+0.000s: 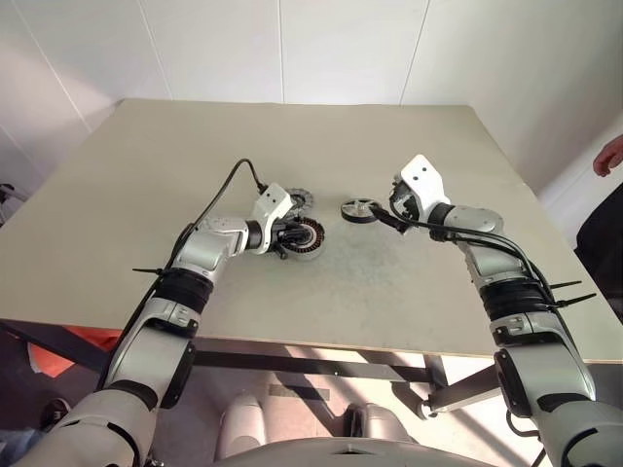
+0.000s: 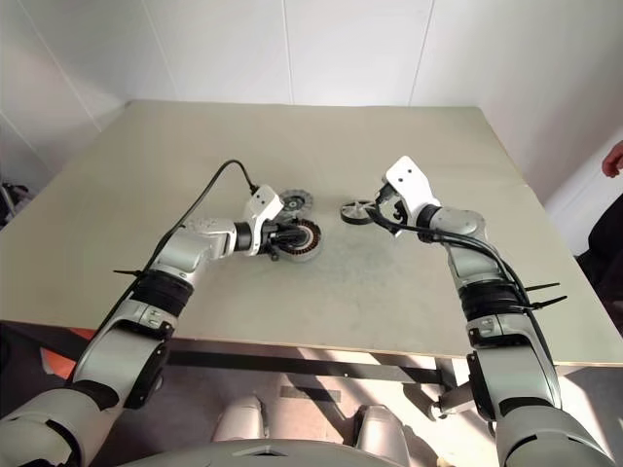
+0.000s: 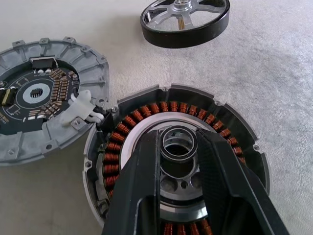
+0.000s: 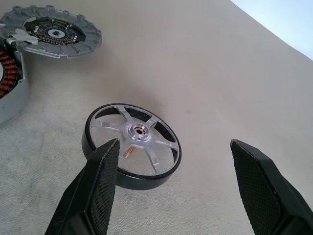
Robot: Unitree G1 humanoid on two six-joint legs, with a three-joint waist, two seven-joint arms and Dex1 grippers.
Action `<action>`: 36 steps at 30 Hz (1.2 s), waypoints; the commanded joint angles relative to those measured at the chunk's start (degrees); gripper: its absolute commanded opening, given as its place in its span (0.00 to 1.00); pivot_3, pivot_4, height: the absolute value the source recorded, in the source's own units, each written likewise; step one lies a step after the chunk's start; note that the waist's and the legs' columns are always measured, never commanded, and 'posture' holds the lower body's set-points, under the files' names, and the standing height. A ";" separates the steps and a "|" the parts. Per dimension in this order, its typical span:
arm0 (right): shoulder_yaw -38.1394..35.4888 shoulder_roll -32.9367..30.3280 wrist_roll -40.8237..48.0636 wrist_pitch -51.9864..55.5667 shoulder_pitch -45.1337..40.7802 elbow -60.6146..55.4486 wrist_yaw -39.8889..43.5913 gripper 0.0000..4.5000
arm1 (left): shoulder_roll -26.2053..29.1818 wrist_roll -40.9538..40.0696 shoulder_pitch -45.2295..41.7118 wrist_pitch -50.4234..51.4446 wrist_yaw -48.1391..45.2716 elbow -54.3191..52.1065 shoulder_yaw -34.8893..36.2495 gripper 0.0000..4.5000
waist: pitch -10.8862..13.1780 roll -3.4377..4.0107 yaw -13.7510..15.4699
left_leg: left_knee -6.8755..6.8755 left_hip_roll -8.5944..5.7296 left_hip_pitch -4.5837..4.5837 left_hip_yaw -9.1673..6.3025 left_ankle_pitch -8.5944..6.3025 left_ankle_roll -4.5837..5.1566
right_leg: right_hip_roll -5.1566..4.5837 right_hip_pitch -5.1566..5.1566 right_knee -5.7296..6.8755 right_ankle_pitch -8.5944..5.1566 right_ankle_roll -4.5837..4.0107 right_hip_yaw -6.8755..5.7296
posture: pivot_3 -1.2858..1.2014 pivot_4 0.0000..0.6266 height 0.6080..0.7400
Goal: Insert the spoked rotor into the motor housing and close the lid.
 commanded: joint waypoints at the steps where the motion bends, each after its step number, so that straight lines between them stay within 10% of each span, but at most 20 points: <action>1: -1.35 -0.68 0.88 0.19 -0.34 -3.07 -0.51 0.91 | -0.50 1.02 -1.51 -1.30 -0.42 1.07 -0.25 0.19 | 0.00 0.00 0.00 | 0.00 0.00 0.01 0.00 0.00 0.00 | 0.00 0.00 0.01 0.00 0.00 0.00 | 0.52 0.00 1.00; 9: -1.30 -0.69 0.78 0.02 -0.97 -2.35 -0.52 0.91 | -0.33 1.40 -1.48 -1.68 -0.61 0.53 0.59 0.19 | 0.00 0.01 0.05 | 0.04 0.00 0.07 0.00 0.00 0.01 | -0.01 0.05 0.03 0.00 0.00 0.00 | 0.52 0.00 1.00; 13: -1.14 -0.47 0.73 -0.24 -1.49 -1.72 -0.47 0.91 | -0.27 2.21 -2.31 -1.61 2.33 1.93 1.57 0.45 | 0.00 0.00 0.08 | 0.03 0.00 0.06 0.00 0.00 0.01 | -0.01 0.05 0.03 0.00 0.00 0.00 | 0.52 0.00 1.00; 36: 4.59 7.40 5.05 6.99 2.13 -19.60 5.40 0.91 | 4.02 -8.46 -0.78 4.86 7.11 -10.50 16.58 0.45 | 0.00 0.02 -0.27 | -0.05 0.10 0.17 0.00 0.01 -0.02 | 0.11 0.04 0.06 0.00 -0.01 0.02 | 0.52 0.00 1.00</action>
